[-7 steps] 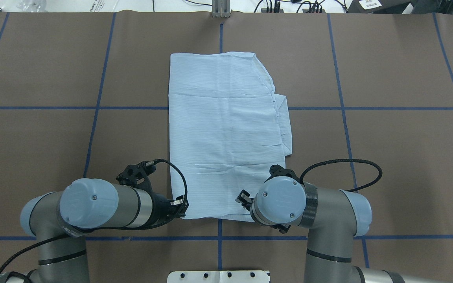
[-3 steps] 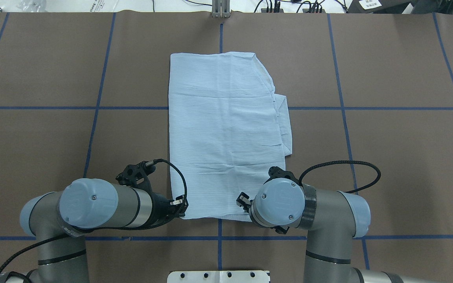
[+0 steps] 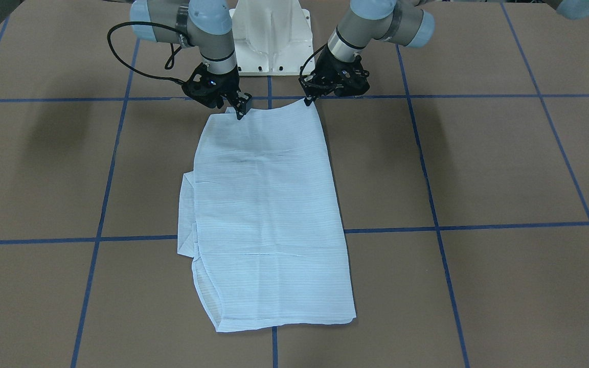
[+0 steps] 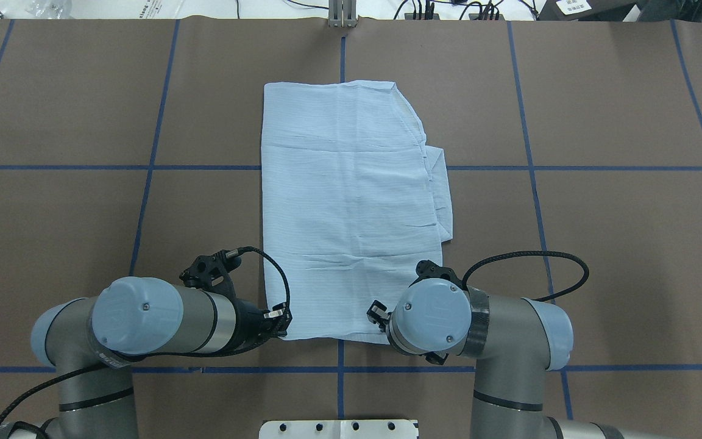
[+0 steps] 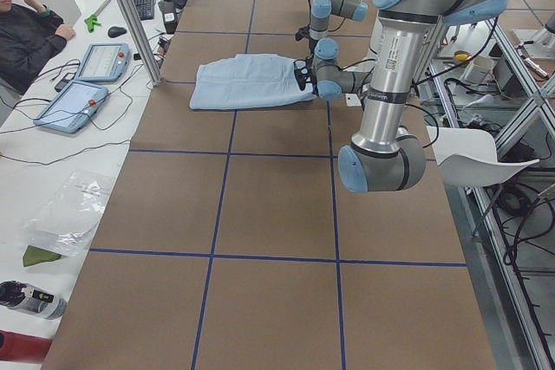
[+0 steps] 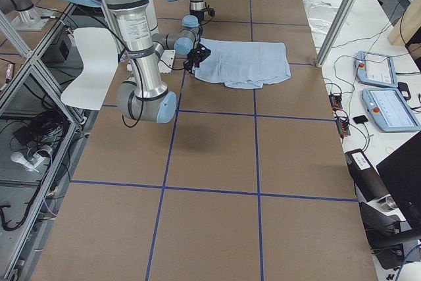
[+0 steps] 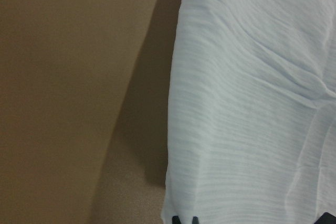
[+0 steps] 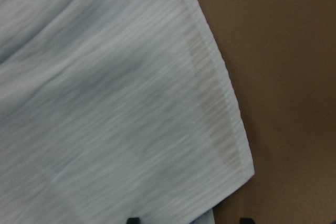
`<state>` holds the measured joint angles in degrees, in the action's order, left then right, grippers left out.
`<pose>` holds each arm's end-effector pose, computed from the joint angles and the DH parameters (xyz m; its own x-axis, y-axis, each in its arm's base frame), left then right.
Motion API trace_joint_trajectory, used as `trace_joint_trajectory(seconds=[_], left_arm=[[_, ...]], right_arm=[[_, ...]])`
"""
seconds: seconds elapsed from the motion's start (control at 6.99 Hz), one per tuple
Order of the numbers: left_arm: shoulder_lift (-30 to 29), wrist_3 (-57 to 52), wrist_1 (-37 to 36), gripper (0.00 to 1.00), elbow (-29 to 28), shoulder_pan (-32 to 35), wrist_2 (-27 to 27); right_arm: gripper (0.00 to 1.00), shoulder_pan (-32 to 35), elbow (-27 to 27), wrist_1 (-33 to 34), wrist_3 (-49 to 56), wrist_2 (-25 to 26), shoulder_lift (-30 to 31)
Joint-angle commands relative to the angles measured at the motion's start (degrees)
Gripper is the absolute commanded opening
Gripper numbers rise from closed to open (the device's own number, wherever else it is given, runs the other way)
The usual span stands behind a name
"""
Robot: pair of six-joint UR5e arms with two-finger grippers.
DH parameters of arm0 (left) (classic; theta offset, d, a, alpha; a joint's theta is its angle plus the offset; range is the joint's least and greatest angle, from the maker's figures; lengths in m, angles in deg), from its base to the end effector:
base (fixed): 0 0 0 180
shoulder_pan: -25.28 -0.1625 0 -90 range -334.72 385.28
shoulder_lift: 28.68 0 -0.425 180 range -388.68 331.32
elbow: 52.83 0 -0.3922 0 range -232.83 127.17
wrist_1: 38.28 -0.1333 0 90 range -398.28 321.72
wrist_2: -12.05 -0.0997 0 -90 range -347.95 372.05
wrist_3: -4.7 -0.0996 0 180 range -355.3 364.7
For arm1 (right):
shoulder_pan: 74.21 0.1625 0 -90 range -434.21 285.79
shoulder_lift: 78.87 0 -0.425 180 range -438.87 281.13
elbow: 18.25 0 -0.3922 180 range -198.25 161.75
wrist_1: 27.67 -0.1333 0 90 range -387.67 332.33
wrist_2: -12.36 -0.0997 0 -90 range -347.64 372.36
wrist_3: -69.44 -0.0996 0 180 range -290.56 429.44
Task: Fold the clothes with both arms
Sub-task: 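Grasp the two near corners of the shirt with both grippers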
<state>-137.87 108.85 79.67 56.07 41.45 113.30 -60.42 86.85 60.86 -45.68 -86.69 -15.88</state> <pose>0.5236 -0.2704 0.2705 0.3533 -0.3521 -0.8667 0.1942 0.9339 -0.3002 -0.5780 -0.2630 0.2807 0.5818 0.5745 0.5758 -0.4164 0.8185 -0.3958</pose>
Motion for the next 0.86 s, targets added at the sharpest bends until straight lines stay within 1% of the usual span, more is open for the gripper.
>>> trace_joint_trajectory(seconds=[0.0, 0.14, 0.29, 0.43, 0.72], left_arm=[[-0.06, 0.00, 0.00, 0.00, 0.00, 0.00, 0.00], [-0.06, 0.00, 0.00, 0.00, 0.00, 0.00, 0.00], [0.03, 0.00, 0.00, 0.00, -0.09, 0.00, 0.00], [0.03, 0.00, 0.00, 0.00, -0.09, 0.00, 0.00], [0.03, 0.00, 0.00, 0.00, -0.26, 0.00, 0.00]], right_arm=[[0.70, -0.08, -0.86, -0.28, 0.16, 0.00, -0.15], [0.62, -0.08, -0.77, -0.19, 0.16, -0.09, -0.15], [0.61, 0.00, -0.34, -0.19, 0.24, -0.18, -0.15], [0.58, 0.01, -0.33, -0.11, 0.25, -0.26, -0.15], [0.38, 0.01, -0.33, -0.11, 0.25, -0.26, -0.15]])
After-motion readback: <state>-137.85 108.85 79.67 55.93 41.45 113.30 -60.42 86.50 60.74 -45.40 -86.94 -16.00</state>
